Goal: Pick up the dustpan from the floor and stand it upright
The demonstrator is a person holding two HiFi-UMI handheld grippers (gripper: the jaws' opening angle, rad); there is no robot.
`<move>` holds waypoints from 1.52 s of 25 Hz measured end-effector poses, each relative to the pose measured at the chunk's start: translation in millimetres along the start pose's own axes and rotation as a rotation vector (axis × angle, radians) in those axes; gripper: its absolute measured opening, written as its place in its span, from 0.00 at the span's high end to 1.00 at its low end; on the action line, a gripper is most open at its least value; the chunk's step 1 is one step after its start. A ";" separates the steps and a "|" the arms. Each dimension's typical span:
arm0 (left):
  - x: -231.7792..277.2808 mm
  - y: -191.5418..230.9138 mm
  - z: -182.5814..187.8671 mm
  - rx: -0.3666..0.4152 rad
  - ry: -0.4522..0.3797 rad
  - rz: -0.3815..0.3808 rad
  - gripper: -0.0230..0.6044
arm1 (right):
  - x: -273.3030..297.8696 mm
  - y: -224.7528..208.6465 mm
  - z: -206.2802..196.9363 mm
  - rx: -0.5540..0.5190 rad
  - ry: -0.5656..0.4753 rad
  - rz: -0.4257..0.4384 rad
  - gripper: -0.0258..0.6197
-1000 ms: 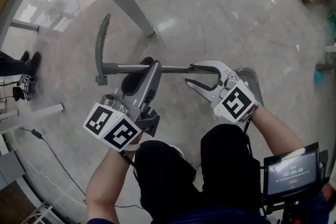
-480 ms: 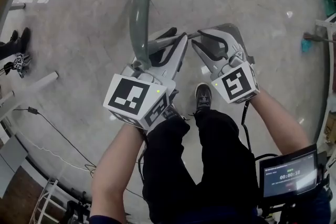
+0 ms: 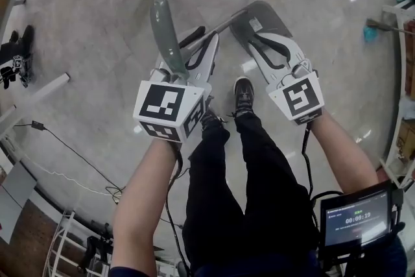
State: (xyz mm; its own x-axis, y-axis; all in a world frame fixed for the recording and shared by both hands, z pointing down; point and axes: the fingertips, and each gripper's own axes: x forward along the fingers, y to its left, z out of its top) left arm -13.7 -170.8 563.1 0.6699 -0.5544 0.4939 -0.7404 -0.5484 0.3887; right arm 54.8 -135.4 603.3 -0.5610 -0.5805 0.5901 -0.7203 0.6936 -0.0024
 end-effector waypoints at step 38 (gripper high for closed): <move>28.6 -38.1 -3.8 0.339 0.251 0.019 0.82 | -72.1 -52.2 21.4 0.199 -0.020 -0.065 0.88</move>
State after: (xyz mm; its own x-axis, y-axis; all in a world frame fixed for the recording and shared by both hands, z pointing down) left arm 33.5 -163.4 565.4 0.5912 -0.4199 0.6886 -0.6643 -0.7377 0.1206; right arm 124.1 -138.9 543.6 -0.5174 -0.6309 0.5781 -0.8204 0.5578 -0.1255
